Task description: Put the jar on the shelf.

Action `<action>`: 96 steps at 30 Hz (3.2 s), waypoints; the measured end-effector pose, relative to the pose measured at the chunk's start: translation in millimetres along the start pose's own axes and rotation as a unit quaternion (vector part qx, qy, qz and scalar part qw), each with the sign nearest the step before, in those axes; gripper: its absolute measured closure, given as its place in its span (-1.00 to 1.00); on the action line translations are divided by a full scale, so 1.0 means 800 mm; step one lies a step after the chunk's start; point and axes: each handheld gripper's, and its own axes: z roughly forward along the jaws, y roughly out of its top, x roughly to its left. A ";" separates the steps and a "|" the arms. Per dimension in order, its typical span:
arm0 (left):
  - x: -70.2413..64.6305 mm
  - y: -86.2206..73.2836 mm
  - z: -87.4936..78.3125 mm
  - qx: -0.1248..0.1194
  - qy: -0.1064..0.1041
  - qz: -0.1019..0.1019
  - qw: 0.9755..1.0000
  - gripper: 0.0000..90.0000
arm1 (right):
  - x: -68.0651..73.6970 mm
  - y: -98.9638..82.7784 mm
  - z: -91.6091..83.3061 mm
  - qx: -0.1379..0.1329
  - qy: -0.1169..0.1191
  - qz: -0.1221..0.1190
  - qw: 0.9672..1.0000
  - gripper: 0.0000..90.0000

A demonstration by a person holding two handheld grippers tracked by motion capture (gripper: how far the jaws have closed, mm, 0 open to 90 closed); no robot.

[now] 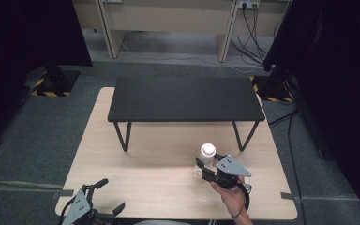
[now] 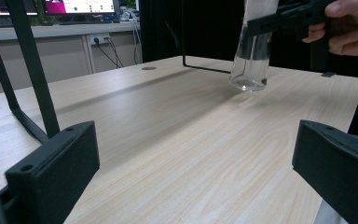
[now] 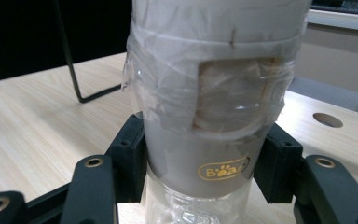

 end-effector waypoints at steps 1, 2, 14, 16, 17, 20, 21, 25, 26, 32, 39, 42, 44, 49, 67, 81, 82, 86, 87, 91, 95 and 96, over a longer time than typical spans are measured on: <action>0.000 0.000 0.000 0.000 0.000 0.000 1.000 -1.00 | 0.000 0.004 -0.003 0.000 0.004 0.004 1.000 -0.01; 0.000 0.000 0.000 0.000 0.000 0.000 1.000 -1.00 | 0.000 0.006 -0.004 0.001 0.007 0.006 1.000 -0.01; 0.001 0.000 0.000 0.001 -0.002 -0.001 1.000 -1.00 | -0.003 0.028 -0.008 0.011 0.026 0.006 1.000 0.00; 0.000 0.000 0.001 0.001 -0.002 0.000 1.000 -1.00 | -0.002 0.030 -0.009 0.011 0.028 0.004 1.000 0.00; 0.000 0.000 0.001 0.001 -0.003 0.000 1.000 -1.00 | -0.002 0.031 -0.010 0.011 0.030 0.004 0.999 0.00; 0.000 0.000 0.001 0.001 -0.002 0.000 1.000 -1.00 | -0.001 0.035 -0.013 0.009 0.034 0.002 0.999 0.00; 0.000 0.000 0.001 0.001 -0.002 0.000 1.000 -1.00 | -0.001 0.037 -0.014 0.008 0.035 0.001 0.999 0.00; 0.000 0.000 0.001 0.001 -0.001 0.000 1.000 -1.00 | 0.000 0.046 -0.017 0.003 0.039 -0.004 0.999 0.01; 0.001 0.000 0.001 0.001 -0.001 -0.001 1.000 -1.00 | 0.001 0.049 -0.018 0.001 0.041 -0.005 0.999 0.01; 0.001 0.000 0.001 0.001 0.000 -0.002 1.000 -1.00 | -0.001 0.068 -0.024 -0.010 0.062 0.004 0.998 0.01; 0.002 -0.001 0.002 0.001 0.000 -0.003 1.000 -1.00 | 0.000 0.097 -0.025 -0.010 0.070 -0.002 0.998 0.01; 0.002 -0.001 0.002 0.003 0.000 -0.003 1.000 -1.00 | -0.001 0.112 -0.027 -0.014 0.074 -0.005 0.997 0.01; 0.002 -0.001 0.002 0.002 0.000 -0.003 1.000 -1.00 | 0.000 0.125 -0.027 -0.018 0.081 -0.005 0.997 0.01; 0.003 -0.001 0.002 0.003 0.001 -0.004 1.000 -1.00 | 0.002 0.148 -0.028 -0.024 0.094 -0.006 0.995 0.01; 0.004 -0.001 0.003 0.002 0.002 -0.007 1.000 -1.00 | -0.004 0.228 -0.021 -0.028 0.099 -0.017 0.995 0.01; 0.003 -0.001 0.003 0.001 0.001 -0.007 1.000 -1.00 | -0.011 0.278 -0.009 -0.028 0.094 -0.018 0.995 0.01; 0.003 -0.001 0.003 0.001 0.001 -0.006 1.000 -1.00 | -0.012 0.281 -0.007 -0.028 0.091 -0.017 0.995 0.01; 0.003 -0.001 0.003 0.001 0.001 -0.006 1.000 -1.00 | -0.018 0.292 0.001 -0.026 0.081 -0.014 0.996 0.01; 0.003 -0.001 0.003 0.002 0.001 -0.006 1.000 -1.00 | -0.019 0.294 0.004 -0.025 0.078 -0.015 0.997 0.01; 0.003 -0.001 0.003 0.001 0.000 -0.006 1.000 -1.00 | -0.022 0.300 0.017 -0.018 0.068 -0.017 0.997 0.01; 0.003 -0.001 0.002 0.001 0.000 -0.005 1.000 -1.00 | -0.026 0.306 0.030 -0.019 0.060 -0.013 0.998 0.01; 0.003 -0.001 0.002 0.001 0.000 -0.005 1.000 -1.00 | -0.026 0.307 0.032 -0.020 0.059 -0.012 0.998 0.01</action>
